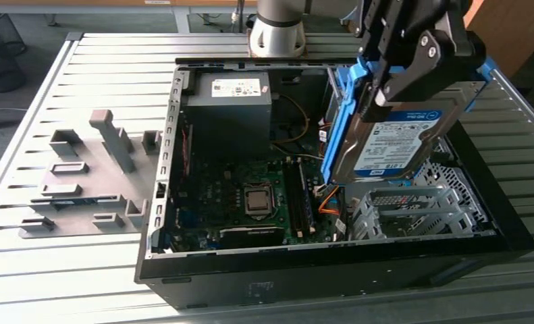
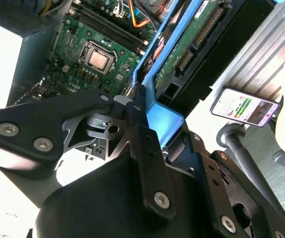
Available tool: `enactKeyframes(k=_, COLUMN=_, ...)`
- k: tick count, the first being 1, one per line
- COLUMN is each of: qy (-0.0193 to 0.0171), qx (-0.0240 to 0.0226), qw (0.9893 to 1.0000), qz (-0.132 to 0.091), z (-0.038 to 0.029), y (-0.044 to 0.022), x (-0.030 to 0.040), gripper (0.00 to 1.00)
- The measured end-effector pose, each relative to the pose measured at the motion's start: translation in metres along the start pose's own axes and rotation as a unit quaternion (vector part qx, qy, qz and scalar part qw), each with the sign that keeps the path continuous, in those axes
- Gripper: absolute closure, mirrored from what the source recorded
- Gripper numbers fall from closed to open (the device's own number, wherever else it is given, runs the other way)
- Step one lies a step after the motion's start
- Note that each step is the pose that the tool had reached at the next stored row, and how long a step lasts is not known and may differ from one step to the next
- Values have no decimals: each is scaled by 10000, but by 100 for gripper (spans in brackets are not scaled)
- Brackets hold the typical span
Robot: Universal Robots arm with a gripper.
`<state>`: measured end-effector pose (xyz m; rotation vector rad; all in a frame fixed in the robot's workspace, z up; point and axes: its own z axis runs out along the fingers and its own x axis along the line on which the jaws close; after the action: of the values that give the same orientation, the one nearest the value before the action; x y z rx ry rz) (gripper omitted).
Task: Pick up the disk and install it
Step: 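Insert the disk into the insertion slot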
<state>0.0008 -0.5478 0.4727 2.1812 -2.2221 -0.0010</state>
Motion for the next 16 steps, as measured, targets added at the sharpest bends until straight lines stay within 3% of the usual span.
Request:
enactKeyframes(k=11, qy=5, qx=0, qw=10000, qz=0, z=3, y=-14, x=22, gripper=64)
enactKeyframes(k=13, qy=4, qx=0, qw=10000, qz=0, z=6, y=-45, x=21, gripper=64)
enactKeyframes(k=16, qy=4, qx=0, qw=10000, qz=0, z=13, y=-140, x=20, gripper=64)
